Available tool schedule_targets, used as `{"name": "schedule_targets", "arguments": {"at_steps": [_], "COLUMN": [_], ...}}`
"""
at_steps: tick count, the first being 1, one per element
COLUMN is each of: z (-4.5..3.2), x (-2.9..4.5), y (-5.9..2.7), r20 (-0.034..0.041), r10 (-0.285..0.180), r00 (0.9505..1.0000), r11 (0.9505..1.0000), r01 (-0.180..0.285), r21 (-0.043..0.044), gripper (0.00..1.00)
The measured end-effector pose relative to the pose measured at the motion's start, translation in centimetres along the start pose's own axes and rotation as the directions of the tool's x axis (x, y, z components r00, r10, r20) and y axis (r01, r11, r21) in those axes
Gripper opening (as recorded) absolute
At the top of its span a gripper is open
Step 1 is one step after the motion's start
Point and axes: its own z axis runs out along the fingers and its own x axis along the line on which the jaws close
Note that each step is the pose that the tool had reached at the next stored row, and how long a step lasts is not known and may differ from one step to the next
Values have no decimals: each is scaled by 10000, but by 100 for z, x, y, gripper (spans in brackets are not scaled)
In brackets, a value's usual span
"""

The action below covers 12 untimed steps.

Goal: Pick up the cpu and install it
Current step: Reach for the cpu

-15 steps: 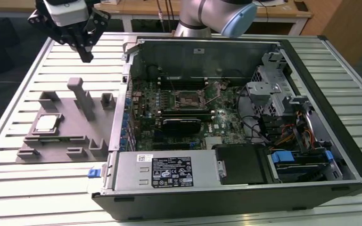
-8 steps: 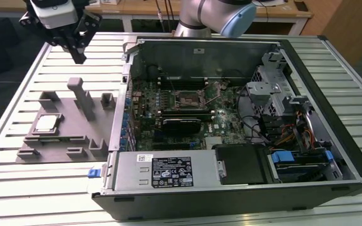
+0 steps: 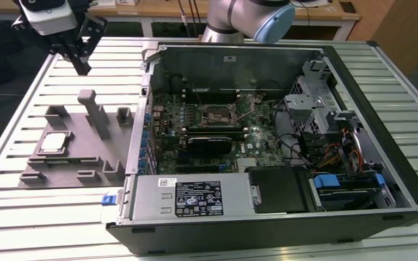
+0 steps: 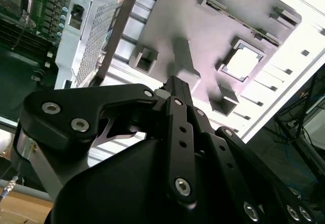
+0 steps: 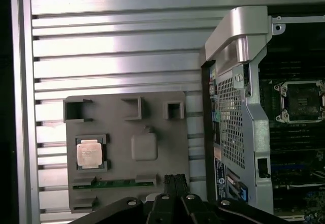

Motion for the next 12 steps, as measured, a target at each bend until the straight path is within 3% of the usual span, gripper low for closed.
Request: {"name": "schedule_targets", "arguments": {"at_steps": [12], "z": [22], "x": [219], "y": [-2], "r20": [0], "r10": [-1], "r00": [10000], "r11": [10000], "r01": [1], "r21": [0], "gripper": [11]}}
